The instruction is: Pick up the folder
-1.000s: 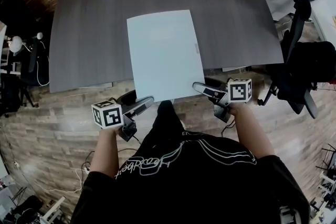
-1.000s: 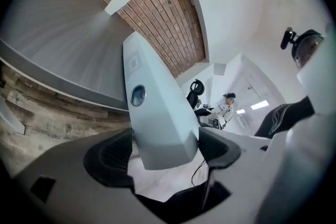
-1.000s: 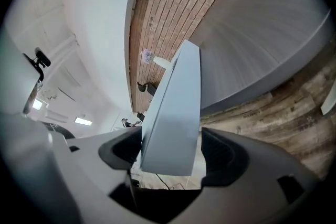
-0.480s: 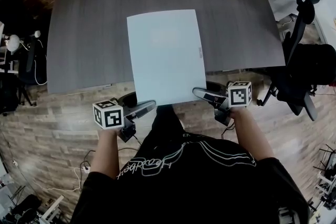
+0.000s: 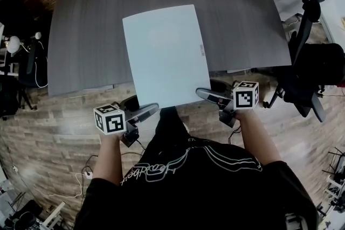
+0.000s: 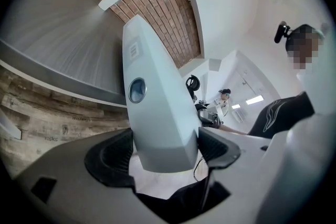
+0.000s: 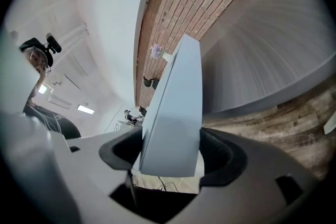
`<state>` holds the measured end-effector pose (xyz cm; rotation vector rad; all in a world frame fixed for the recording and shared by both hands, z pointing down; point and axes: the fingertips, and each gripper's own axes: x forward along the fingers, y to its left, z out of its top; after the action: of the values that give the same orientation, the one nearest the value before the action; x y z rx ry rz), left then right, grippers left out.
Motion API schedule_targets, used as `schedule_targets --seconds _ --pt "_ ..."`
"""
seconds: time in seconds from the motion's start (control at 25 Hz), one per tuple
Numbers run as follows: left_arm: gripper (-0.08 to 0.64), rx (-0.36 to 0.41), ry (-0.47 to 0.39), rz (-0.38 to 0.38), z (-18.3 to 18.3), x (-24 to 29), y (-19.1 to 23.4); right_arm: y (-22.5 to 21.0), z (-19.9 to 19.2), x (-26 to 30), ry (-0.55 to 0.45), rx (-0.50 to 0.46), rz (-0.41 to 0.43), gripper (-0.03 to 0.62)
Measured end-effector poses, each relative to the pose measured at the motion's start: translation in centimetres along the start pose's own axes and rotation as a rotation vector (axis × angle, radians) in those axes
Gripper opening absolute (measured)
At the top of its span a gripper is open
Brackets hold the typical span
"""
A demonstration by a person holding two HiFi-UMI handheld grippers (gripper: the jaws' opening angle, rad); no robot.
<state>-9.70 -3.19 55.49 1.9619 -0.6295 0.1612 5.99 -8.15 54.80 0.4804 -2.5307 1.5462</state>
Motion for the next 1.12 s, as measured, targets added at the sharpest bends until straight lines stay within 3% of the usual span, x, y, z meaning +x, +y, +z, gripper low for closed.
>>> schedule_targets --seconds 0.48,1.12 --pt "0.367 0.183 -0.058 0.022 1.1 -1.4 -5.7 5.0 0.8 -3.3 -0.051 -0.158 0.018 0.298" --pt "0.367 0.403 -0.197 0.04 2.1 -6.6 -18.0 17.0 2.1 -9.1 -0.132 -0.386 0.085 0.298"
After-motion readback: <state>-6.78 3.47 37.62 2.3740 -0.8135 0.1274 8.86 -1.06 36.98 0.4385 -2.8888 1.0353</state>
